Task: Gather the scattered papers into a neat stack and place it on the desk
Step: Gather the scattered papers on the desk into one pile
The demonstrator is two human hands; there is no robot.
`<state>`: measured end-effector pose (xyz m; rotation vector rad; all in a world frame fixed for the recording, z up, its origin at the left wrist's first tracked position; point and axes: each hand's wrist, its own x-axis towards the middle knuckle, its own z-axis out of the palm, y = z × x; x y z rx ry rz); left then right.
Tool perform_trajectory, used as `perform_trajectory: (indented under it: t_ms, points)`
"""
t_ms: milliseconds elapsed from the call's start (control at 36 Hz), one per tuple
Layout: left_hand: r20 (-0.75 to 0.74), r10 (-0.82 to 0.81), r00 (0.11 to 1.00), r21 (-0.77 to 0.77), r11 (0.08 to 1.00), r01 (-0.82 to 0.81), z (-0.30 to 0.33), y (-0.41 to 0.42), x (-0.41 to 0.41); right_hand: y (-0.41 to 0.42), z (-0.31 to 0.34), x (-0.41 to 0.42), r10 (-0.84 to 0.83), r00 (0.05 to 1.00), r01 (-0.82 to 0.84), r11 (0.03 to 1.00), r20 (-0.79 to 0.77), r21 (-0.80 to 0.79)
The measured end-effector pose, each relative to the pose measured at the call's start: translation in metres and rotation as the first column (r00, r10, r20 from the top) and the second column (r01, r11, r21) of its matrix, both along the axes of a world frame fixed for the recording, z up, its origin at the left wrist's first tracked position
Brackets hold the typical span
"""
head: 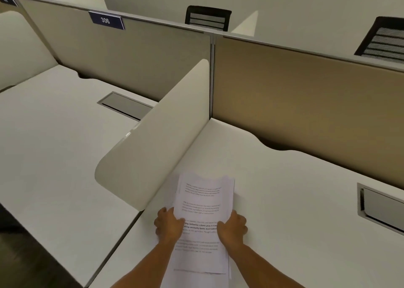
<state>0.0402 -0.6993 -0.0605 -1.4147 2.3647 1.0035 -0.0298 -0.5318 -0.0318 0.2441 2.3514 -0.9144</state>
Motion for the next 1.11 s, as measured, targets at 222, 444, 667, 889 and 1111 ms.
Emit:
perform_trajectory:
  t_ms: [222,444,667,889,1111]
  points:
    - [0.029,-0.006,1.0,0.022,1.0,0.006,-0.004,-0.009,-0.003,-0.005,-0.004,-0.004,-0.117,0.991,0.126,0.976,0.063,-0.175]
    - [-0.026,0.027,0.999,0.082,0.996,-0.025,-0.006,-0.011,-0.001,-0.008,-0.005,-0.005,-0.147,0.981,0.176,0.945,0.123,-0.275]
    - [0.097,-0.056,0.994,-0.022,0.998,0.058,0.0,-0.012,0.005,-0.01,-0.004,-0.005,-0.19,0.976,0.211,0.948,0.11,-0.238]
    - [-0.202,-0.005,0.979,0.172,0.984,0.04,-0.005,-0.019,0.021,-0.017,-0.004,-0.003,-0.159,0.974,0.201,0.933,0.161,-0.298]
    - [-0.28,0.21,0.937,0.294,0.948,-0.125,0.001,-0.021,0.028,-0.015,-0.006,-0.012,-0.263,0.883,0.435,0.772,0.39,-0.464]
